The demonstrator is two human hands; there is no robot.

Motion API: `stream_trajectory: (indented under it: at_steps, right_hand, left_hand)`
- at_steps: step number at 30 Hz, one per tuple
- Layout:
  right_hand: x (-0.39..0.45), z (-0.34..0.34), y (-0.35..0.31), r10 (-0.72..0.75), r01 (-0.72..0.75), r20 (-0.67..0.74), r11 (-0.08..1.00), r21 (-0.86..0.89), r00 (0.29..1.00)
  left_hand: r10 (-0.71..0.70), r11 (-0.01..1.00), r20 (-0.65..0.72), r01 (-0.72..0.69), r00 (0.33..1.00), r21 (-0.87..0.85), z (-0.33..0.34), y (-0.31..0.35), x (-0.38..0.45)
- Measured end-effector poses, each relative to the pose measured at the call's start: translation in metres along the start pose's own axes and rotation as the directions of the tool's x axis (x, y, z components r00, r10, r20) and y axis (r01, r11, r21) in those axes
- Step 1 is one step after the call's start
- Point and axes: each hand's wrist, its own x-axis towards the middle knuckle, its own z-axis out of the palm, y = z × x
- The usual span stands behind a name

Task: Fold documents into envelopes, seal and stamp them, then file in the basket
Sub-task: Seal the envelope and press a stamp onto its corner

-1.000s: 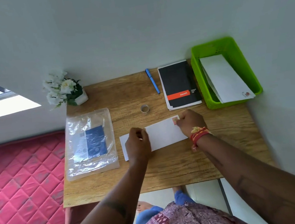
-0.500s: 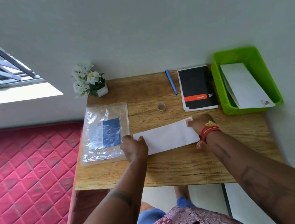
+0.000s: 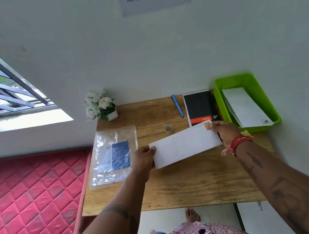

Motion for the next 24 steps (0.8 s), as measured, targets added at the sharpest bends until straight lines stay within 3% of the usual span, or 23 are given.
stream_trajectory:
  at_steps: [2, 6, 10, 16, 19, 24]
  right_hand:
    - [-0.005, -0.008, -0.013, -0.014, 0.012, 0.025, 0.996, 0.094, 1.000]
    - [-0.026, -0.013, -0.027, 0.071, -0.100, 0.119, 0.960, 0.260, 0.990]
    - [-0.050, 0.006, -0.036, 0.052, -0.108, 0.142, 0.897, 0.428, 0.989]
    - [-0.081, 0.023, -0.053, 0.006, 0.018, -0.061, 0.925, 0.380, 0.998]
    - [-0.092, 0.013, -0.054, 0.006, 0.060, -0.162, 0.915, 0.398, 0.987]
    - [-0.112, 0.003, -0.034, -0.058, 0.094, -0.095, 0.898, 0.431, 0.994]
  left_hand:
    - [0.010, 0.999, 0.014, -0.009, 1.000, -0.051, -0.002, 0.014, 0.000]
    - [-0.003, 0.981, 0.060, 0.014, 0.998, -0.195, 0.001, 0.044, -0.004]
    - [0.018, 0.978, 0.158, 0.016, 0.987, -0.209, 0.011, 0.060, -0.012]
    - [-0.019, 0.993, 0.392, -0.029, 0.920, 0.115, 0.018, 0.070, -0.035]
    - [-0.048, 0.990, 0.499, -0.024, 0.865, 0.136, 0.024, 0.079, -0.041]
    - [-0.014, 0.998, 0.541, -0.023, 0.841, 0.061, 0.069, 0.085, -0.056]
